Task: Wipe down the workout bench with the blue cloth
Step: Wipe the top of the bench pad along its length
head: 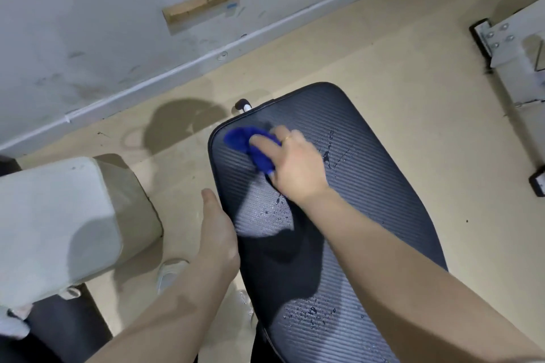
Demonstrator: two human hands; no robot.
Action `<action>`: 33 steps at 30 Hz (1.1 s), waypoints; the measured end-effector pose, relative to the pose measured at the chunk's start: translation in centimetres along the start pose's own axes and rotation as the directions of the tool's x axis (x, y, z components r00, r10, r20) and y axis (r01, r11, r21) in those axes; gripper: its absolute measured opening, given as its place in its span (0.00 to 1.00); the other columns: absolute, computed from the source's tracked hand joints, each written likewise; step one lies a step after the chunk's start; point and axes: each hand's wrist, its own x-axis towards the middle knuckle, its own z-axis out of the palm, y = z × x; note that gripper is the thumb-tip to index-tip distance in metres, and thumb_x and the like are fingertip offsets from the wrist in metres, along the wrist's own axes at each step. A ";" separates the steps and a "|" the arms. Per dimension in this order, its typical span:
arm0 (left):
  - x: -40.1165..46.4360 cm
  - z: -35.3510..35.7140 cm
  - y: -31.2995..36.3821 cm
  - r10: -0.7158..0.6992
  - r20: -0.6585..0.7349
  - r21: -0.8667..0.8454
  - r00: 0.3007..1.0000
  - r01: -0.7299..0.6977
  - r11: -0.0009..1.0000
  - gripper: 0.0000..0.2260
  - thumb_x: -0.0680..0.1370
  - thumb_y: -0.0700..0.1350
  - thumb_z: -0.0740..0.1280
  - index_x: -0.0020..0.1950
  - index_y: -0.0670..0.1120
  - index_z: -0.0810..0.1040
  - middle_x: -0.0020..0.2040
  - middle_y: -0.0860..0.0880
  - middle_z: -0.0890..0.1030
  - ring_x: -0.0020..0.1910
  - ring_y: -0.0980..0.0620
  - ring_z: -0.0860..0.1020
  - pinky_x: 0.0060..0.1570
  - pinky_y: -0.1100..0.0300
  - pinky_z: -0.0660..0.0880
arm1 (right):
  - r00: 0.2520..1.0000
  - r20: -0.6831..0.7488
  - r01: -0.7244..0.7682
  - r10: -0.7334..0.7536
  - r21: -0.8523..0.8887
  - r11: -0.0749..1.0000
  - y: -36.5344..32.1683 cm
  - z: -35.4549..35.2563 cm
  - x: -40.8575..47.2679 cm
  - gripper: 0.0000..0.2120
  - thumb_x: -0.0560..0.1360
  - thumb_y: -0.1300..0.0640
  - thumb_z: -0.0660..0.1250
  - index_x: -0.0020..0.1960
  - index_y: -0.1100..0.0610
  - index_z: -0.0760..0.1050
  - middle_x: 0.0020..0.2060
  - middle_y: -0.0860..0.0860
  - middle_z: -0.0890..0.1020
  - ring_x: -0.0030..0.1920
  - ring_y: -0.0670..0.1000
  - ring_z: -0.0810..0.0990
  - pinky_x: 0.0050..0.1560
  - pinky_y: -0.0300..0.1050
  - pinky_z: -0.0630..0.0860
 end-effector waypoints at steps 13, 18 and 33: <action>0.2 4.4 -1.1 0.036 -0.434 0.191 0.900 0.053 0.980 0.28 0.80 0.59 0.52 0.77 0.51 0.52 0.78 0.48 0.53 0.75 0.42 0.55 0.73 0.49 0.50 | 0.989 -0.005 0.145 -0.145 -0.024 0.989 5.2 -0.2 -1.4 0.24 0.61 0.61 0.72 0.56 0.48 0.76 0.46 0.56 0.78 0.37 0.60 0.75 0.33 0.48 0.77; -0.5 4.8 -2.3 0.138 -0.359 0.413 0.923 0.024 0.911 0.49 0.69 0.59 0.72 0.78 0.50 0.43 0.78 0.50 0.48 0.76 0.41 0.51 0.73 0.43 0.50 | 0.995 -0.079 -0.051 0.056 0.064 0.997 5.7 -0.1 -2.1 0.21 0.65 0.60 0.66 0.56 0.48 0.72 0.50 0.57 0.77 0.43 0.61 0.75 0.32 0.49 0.77; -0.7 4.6 -1.8 0.149 -0.306 0.560 0.940 0.051 0.827 0.55 0.64 0.51 0.78 0.77 0.49 0.41 0.78 0.46 0.43 0.76 0.40 0.50 0.72 0.43 0.54 | 0.996 0.062 -0.067 0.062 0.083 0.994 8.6 -1.5 -6.3 0.19 0.69 0.56 0.68 0.57 0.45 0.68 0.50 0.55 0.75 0.44 0.61 0.77 0.32 0.50 0.78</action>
